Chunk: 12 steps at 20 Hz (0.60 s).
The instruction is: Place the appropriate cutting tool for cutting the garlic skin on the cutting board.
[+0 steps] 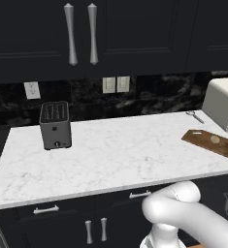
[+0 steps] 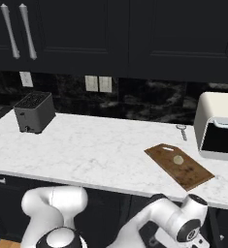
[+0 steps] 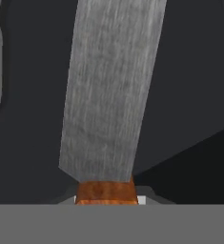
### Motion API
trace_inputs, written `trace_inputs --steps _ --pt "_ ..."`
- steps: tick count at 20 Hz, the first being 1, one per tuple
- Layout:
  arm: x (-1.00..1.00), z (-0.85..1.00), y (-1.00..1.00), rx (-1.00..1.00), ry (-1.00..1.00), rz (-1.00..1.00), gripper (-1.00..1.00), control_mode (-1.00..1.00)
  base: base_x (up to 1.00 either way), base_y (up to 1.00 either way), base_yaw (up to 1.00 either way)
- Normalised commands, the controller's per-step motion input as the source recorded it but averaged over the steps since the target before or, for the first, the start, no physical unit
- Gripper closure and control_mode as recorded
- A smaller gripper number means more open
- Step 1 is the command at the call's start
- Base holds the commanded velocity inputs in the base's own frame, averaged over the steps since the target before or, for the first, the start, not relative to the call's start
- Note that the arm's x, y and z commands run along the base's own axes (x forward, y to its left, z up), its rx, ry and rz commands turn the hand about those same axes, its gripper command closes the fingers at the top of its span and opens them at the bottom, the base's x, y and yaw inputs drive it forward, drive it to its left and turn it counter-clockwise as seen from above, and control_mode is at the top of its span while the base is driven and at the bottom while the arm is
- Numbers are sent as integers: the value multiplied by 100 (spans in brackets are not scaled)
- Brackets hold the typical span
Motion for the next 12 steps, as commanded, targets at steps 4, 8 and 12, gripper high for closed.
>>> trace_inputs --steps 4,8,12 --pt "-28 100 0 -12 -14 0 100 -100 0 0 0" --pt "0 100 0 -12 -9 1 100 -100 0 0 0" --pt "25 100 0 -5 -6 9 100 -100 0 0 0"
